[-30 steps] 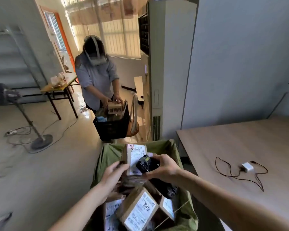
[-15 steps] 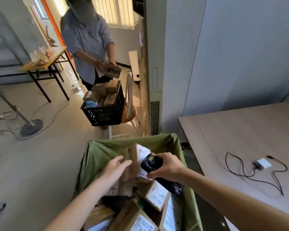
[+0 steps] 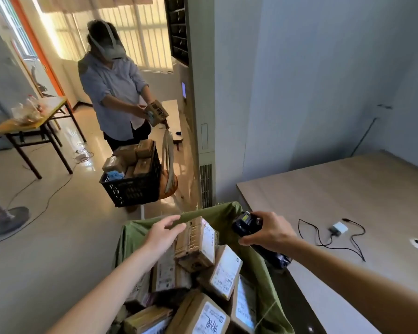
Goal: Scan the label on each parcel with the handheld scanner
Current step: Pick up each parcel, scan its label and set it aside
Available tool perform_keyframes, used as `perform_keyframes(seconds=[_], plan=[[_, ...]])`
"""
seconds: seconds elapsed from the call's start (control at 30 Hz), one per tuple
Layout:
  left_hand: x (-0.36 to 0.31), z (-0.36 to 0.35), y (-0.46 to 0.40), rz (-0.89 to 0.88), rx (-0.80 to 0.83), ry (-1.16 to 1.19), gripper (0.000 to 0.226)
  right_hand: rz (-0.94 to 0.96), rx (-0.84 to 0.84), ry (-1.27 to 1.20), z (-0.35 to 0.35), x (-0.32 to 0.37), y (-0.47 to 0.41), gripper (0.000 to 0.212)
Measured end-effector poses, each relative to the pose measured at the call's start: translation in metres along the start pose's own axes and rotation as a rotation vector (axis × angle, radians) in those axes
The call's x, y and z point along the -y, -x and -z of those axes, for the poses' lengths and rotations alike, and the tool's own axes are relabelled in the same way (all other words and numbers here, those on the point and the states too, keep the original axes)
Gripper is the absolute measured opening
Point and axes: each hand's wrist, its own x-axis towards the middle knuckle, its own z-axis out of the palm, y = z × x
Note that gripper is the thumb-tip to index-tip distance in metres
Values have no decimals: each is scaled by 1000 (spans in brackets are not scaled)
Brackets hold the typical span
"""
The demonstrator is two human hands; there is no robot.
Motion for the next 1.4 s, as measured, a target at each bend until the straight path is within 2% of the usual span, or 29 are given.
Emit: perform_keyframes(seconds=[0.2, 0.5, 0.63, 0.83, 0.97, 1.17, 1.4], plan=[[-55, -19, 60, -255, 178, -9, 53, -111, -186, -27, 56, -4, 115, 89], [-164, -125, 201, -554, 476, -56, 74, -413, -505, -40, 156, -46, 353, 66], [-209, -193, 289, -661, 627, -51, 70, -611, -635, -40, 191, -77, 481, 57], [-253, -302, 453, -839, 871, -136, 56, -874, -786, -47, 214, -128, 686, 59], [-260, -383, 594, -943, 1049, -157, 58, -1064, -873, -55, 216, -164, 832, 61], [-230, -484, 820, -1030, 1322, -157, 60, -1319, -991, -79, 199, -208, 1036, 71], [-197, -561, 994, -1098, 1489, -213, 62, -1585, -1140, -137, 172, -248, 1205, 61]])
